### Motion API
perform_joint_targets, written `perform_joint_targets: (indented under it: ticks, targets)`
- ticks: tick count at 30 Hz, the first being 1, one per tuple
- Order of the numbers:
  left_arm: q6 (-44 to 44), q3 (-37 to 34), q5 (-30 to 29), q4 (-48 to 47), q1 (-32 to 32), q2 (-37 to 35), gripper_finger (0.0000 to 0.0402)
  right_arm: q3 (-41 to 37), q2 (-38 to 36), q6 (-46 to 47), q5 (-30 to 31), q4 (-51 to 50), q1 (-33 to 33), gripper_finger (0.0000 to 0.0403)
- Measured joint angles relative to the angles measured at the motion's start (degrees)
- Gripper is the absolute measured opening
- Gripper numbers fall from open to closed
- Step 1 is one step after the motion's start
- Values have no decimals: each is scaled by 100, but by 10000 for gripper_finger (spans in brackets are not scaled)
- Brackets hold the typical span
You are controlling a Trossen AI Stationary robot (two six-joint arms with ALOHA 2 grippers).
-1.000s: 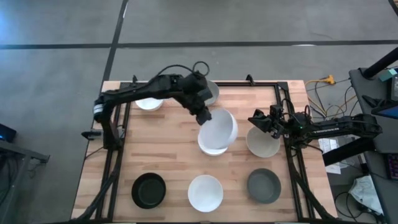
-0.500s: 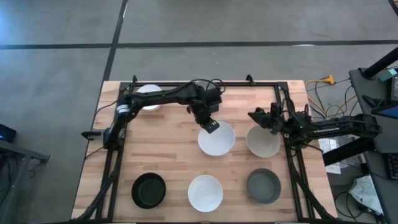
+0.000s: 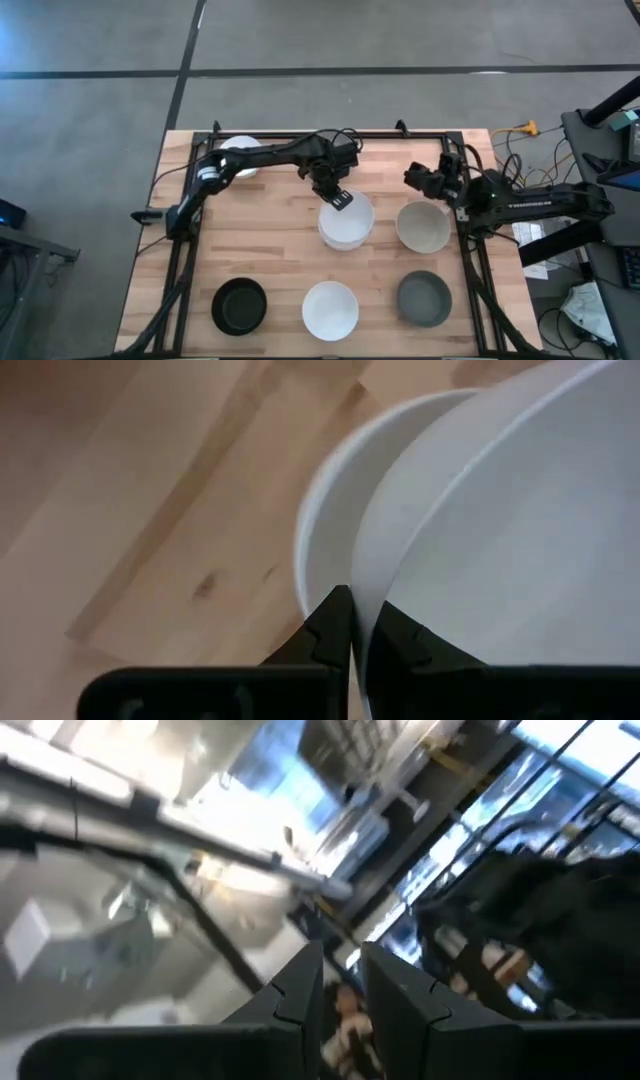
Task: Nest bowls inside each other
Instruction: Stack the left white bowl on the right white bowl
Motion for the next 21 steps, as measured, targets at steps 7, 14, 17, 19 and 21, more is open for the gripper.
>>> perform_joint_targets:
  ticks: [7, 14, 17, 19, 21]
  targets:
    - [5, -191, 10, 66, 32, 54, 0, 813, 4, -282, -658, -2050, 0, 68]
    - [-6, -264, 67, 51, 37, 298, 0, 1529, 7, -1159, -984, -3321, 11, 68]
    - [-6, -264, 73, 54, 38, 329, 0, 1733, 2, -1345, -1072, -3581, 11, 68]
    - [-9, -273, 67, 60, 39, 334, 0, 1812, 0, -1392, -1076, -3733, 11, 68]
    - [-13, -291, 44, 52, 35, 334, 0, 1836, 0, -1407, -1078, -3815, 11, 68]
